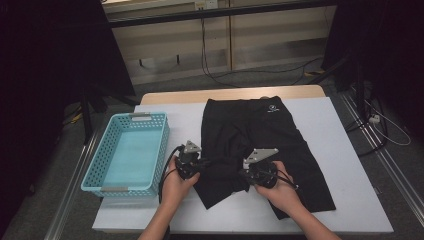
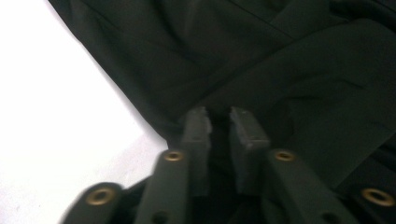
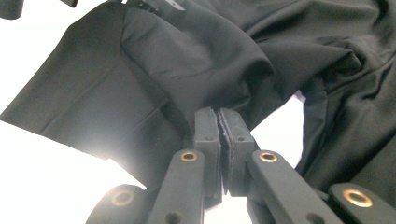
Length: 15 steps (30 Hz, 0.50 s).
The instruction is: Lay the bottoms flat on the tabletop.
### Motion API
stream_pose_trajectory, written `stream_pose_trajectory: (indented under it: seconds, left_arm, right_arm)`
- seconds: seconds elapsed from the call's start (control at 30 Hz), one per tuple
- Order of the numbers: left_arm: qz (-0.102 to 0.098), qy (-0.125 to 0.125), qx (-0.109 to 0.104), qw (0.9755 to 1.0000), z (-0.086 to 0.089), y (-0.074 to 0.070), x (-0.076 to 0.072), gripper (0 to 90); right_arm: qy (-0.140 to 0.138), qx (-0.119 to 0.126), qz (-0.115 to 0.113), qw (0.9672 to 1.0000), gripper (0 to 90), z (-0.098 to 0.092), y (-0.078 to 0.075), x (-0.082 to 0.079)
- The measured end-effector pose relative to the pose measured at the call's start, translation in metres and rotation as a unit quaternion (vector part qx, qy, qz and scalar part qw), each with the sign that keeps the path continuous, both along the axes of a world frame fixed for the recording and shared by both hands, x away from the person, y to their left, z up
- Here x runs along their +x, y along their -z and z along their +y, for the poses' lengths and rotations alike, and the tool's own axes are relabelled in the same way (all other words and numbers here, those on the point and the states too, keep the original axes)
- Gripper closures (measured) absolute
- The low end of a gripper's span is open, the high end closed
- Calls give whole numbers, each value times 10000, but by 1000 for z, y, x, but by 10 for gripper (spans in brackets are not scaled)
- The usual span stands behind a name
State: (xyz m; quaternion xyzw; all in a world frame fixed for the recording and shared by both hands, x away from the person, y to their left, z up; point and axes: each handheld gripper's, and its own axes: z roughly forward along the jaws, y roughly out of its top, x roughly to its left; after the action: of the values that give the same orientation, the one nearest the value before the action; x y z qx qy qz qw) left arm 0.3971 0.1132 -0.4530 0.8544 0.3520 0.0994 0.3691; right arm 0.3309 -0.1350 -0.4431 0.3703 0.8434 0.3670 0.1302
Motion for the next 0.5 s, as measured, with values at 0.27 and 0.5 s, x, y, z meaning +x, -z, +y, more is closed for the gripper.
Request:
stream_pose_trajectory:
  seconds: [0.27,0.5]
  left_arm:
    - [-19,-125,-164,9998,6,-7,1,900]
    - [-192,-320,-421,9984,24,-28,7,900]
  right_arm:
    - [-95,30,-6,10000,870,4,-1,-2]
    - [-126,236,8,9996,855,4,-4,-2]
